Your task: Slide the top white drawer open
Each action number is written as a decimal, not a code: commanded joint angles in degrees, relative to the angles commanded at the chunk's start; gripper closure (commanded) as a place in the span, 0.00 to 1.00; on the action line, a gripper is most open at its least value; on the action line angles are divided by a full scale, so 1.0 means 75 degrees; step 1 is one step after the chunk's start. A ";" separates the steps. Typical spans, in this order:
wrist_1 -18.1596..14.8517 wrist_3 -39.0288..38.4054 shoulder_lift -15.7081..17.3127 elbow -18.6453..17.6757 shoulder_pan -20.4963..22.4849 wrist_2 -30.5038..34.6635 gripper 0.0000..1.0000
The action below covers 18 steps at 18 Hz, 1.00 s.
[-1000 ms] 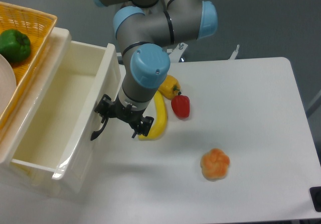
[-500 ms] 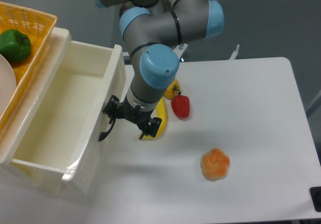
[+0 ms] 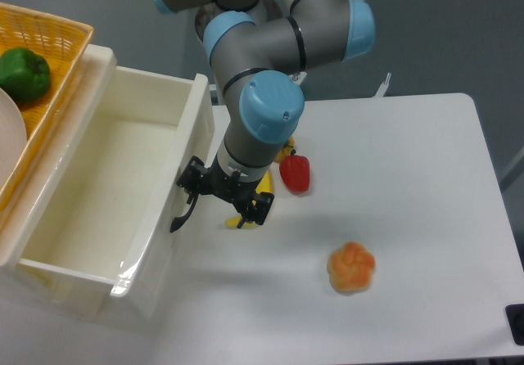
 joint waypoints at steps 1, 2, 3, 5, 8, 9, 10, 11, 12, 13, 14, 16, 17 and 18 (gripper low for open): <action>0.0012 0.0000 0.0012 0.0012 0.0035 0.0000 0.00; 0.0000 0.0035 0.0012 0.0035 0.0036 0.0012 0.00; 0.0012 0.0059 0.0000 0.0047 0.0036 0.0012 0.00; 0.0000 0.0117 0.0000 0.0082 0.0059 0.0012 0.00; 0.0012 0.0152 -0.0011 0.0082 0.0106 0.0012 0.00; 0.0012 0.0188 -0.0012 0.0082 0.0106 0.0012 0.00; 0.0023 0.0188 -0.0012 0.0082 0.0106 0.0012 0.00; 0.0023 0.0199 -0.0023 0.0082 0.0106 0.0012 0.00; 0.0035 0.0223 -0.0023 0.0082 0.0141 0.0012 0.00; 0.0024 0.0269 -0.0047 0.0082 0.0164 0.0012 0.00; 0.0023 0.0281 -0.0058 0.0082 0.0165 0.0012 0.00; 0.0035 0.0293 -0.0070 0.0082 0.0200 0.0012 0.00; 0.0035 0.0293 -0.0070 0.0082 0.0200 0.0012 0.00; 0.0024 0.0305 -0.0070 0.0082 0.0200 0.0012 0.00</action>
